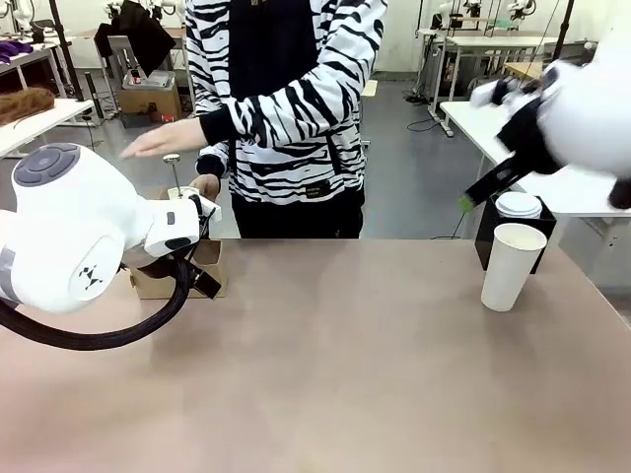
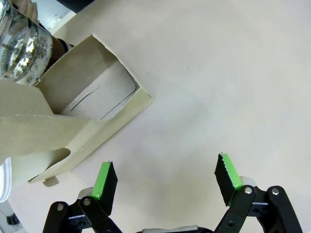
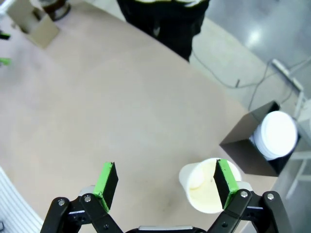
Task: Pour a drink into a cup and package it in a carrier.
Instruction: Pick up the 600 ml Paper Cup and place it in the middle top area of the table.
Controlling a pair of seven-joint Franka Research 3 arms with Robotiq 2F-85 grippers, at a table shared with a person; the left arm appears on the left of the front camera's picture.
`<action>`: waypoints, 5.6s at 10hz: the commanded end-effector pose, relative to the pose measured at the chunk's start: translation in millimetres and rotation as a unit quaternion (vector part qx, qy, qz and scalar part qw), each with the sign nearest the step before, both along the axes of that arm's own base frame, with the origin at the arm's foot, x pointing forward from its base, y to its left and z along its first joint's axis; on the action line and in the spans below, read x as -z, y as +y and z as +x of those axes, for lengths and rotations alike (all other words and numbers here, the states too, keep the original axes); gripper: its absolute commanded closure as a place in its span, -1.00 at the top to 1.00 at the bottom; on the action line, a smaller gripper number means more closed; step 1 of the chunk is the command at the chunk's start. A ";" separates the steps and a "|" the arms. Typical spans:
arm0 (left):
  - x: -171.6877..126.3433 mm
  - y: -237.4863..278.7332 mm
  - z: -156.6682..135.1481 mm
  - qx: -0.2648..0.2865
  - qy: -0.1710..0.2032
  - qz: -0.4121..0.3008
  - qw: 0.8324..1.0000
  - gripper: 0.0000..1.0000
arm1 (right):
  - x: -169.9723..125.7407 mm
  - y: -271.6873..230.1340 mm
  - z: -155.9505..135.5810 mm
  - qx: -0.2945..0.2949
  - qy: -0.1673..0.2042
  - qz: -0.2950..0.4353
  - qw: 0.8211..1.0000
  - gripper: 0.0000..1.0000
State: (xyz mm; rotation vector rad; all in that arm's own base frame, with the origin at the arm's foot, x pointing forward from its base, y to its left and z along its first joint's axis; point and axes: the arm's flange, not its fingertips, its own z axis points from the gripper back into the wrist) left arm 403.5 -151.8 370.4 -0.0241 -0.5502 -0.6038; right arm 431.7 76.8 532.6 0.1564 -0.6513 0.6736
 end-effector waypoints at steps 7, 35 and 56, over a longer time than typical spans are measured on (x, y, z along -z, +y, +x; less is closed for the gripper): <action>0.0 0.1 -0.1 0.000 0.000 0.000 1.000 1.00 | 2.1 -154.4 -18.3 -0.127 -0.049 0.121 0.983 1.00; 0.0 0.1 -0.1 0.000 0.000 0.000 1.000 1.00 | 284.5 -188.9 3.9 -0.134 -0.250 0.335 0.899 1.00; 0.0 0.1 -0.1 0.000 0.000 0.000 1.000 1.00 | 259.4 -142.1 36.9 -0.130 -0.239 0.422 0.865 0.60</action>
